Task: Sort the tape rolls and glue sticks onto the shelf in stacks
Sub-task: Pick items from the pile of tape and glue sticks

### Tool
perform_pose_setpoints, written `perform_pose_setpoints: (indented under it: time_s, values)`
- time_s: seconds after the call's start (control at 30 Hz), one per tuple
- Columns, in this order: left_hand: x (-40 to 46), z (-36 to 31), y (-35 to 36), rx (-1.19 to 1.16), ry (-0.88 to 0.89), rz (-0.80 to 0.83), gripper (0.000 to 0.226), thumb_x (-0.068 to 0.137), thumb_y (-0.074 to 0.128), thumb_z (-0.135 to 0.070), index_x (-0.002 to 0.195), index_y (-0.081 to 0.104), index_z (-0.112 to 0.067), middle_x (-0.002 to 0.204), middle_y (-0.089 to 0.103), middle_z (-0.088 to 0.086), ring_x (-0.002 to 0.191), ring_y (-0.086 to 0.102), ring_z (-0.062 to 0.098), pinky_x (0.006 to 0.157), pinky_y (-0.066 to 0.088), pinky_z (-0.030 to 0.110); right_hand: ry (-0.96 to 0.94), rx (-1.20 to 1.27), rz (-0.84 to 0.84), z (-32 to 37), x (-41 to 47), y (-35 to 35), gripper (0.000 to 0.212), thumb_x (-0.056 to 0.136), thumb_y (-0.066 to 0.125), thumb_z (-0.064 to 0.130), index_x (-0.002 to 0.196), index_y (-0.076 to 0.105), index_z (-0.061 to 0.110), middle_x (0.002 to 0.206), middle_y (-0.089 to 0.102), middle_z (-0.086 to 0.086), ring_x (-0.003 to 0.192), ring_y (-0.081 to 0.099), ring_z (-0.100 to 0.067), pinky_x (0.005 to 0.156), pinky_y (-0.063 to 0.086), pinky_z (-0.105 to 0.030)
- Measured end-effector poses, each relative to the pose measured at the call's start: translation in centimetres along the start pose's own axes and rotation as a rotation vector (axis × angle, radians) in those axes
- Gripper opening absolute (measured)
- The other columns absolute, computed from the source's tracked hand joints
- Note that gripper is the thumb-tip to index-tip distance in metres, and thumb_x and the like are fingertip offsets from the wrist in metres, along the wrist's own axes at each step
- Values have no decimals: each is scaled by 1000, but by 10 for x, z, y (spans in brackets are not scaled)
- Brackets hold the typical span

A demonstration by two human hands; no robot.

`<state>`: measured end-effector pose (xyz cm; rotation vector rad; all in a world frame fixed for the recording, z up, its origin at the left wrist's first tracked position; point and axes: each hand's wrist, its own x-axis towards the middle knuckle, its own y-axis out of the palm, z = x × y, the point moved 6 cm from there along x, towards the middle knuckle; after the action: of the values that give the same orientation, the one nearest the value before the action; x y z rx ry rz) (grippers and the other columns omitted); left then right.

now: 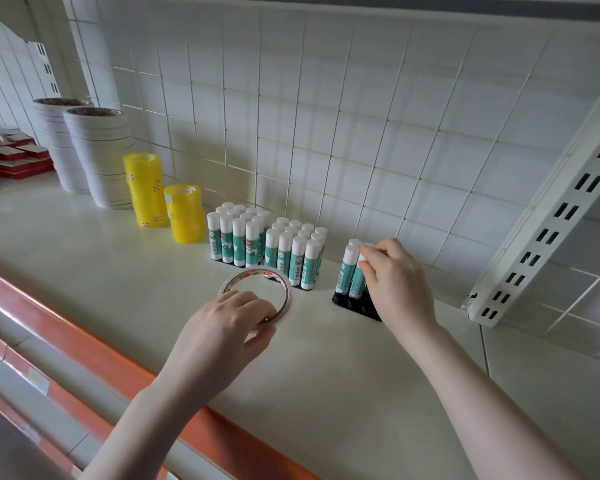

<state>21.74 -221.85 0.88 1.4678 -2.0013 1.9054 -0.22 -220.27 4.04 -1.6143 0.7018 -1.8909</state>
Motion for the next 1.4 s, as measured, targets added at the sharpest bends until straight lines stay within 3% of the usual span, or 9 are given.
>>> perform_pose_setpoints:
  time_s: [0.1, 0.23, 0.37, 0.5, 0.93, 1.2, 1.4]
  values:
    - [-1, 2, -4, 9, 3, -4, 13, 78, 53, -31, 76, 63, -22, 70, 56, -13, 63, 53, 9, 53, 45, 20, -63, -27, -100, 4, -2, -9, 19, 82, 60, 8, 99, 68, 6, 77, 57, -9, 67, 58, -31, 53, 47, -31]
    - [-2, 9, -16, 53, -13, -15, 5, 74, 61, -26, 75, 63, -22, 69, 57, -12, 61, 55, 11, 51, 47, 22, -91, 26, -112, 21, 1, -12, 29, 86, 43, 23, 92, 67, 8, 80, 60, -6, 70, 60, -30, 61, 47, -32]
    - [-6, 30, -39, 92, -13, -33, 13, 78, 53, -32, 76, 63, -24, 70, 58, -12, 64, 56, 9, 52, 47, 22, -100, 84, -58, 51, 6, -2, 26, 84, 46, 24, 86, 67, 9, 81, 63, -6, 71, 61, -31, 61, 48, -33]
    - [-13, 69, -70, 129, -29, -55, 7, 76, 58, -30, 76, 63, -25, 70, 57, -13, 64, 55, 8, 51, 46, 23, -108, 119, 39, 95, 13, 17, 28, 81, 47, 27, 86, 68, 10, 81, 65, -6, 73, 63, -30, 63, 52, -33]
    - [-40, 260, -190, 147, 13, -70, 6, 73, 65, -25, 77, 61, -23, 72, 57, -10, 65, 57, 12, 49, 50, 32, -53, 115, 169, 282, 46, 113, 22, 70, 79, 12, 91, 71, 12, 81, 67, -8, 74, 66, -31, 62, 52, -36]
    - [-23, 345, -239, 156, -2, -98, 11, 73, 75, -17, 77, 64, -18, 72, 60, -6, 64, 58, 17, 47, 47, 32, -20, 120, 249, 360, 75, 173, 22, 86, 64, 21, 106, 67, 14, 103, 65, -8, 98, 61, -29, 82, 46, -35]
    - [22, 392, -247, 171, 67, -134, 17, 75, 59, -30, 78, 67, -15, 76, 63, -2, 67, 56, 15, 54, 47, 32, -12, 116, 243, 382, 118, 225, 17, 81, 67, 18, 97, 70, 13, 91, 66, -6, 89, 62, -29, 72, 49, -37]
